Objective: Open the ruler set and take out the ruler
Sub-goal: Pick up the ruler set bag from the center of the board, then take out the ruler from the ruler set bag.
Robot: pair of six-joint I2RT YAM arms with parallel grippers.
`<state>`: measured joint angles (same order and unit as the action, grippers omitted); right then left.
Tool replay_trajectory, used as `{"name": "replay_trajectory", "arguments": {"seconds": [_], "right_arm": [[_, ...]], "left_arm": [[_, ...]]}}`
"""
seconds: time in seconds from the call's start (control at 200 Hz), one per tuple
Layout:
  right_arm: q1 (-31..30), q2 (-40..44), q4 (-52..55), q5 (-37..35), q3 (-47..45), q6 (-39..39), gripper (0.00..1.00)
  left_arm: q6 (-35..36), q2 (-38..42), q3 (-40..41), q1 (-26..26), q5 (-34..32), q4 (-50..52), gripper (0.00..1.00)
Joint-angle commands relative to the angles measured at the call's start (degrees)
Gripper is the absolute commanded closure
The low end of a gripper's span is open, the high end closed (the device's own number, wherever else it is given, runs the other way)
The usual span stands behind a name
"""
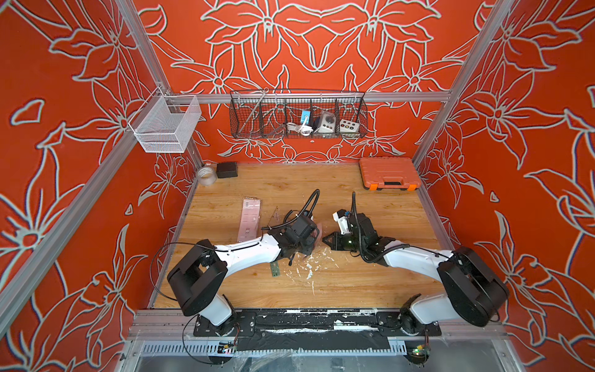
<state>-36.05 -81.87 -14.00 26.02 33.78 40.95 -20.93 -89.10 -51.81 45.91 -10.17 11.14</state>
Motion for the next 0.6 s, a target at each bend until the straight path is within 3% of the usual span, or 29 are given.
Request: {"name": "replay_trajectory", "arguments": {"seconds": [0.0, 0.12, 0.215, 0.365, 0.595], "right_arm": [[-0.08, 1.71, 3.25, 0.39, 0.54, -2.15, 1.00], [-0.09, 6.70, 11.43, -2.23, 3.29, -4.08, 0.79], [-0.08, 11.87, 18.02, -5.97, 5.50, -4.82, 0.72], [-0.02, 14.38, 21.82, -5.54, 8.67, -3.95, 0.72], [-0.14, 6.27, 19.72, 0.50, 12.05, 0.75, 0.78]], "left_arm": [[0.81, -0.59, 0.96, 0.66, -1.96, 0.22, 1.00], [0.95, -1.61, -0.18, 1.70, -2.04, 0.35, 1.00], [0.22, -1.99, -0.05, 2.25, -1.78, -0.61, 1.00], [-0.41, -1.92, 0.49, 2.65, -0.80, -1.98, 1.00], [-1.02, -1.35, 1.45, 2.96, -1.02, -3.57, 1.00]]}}
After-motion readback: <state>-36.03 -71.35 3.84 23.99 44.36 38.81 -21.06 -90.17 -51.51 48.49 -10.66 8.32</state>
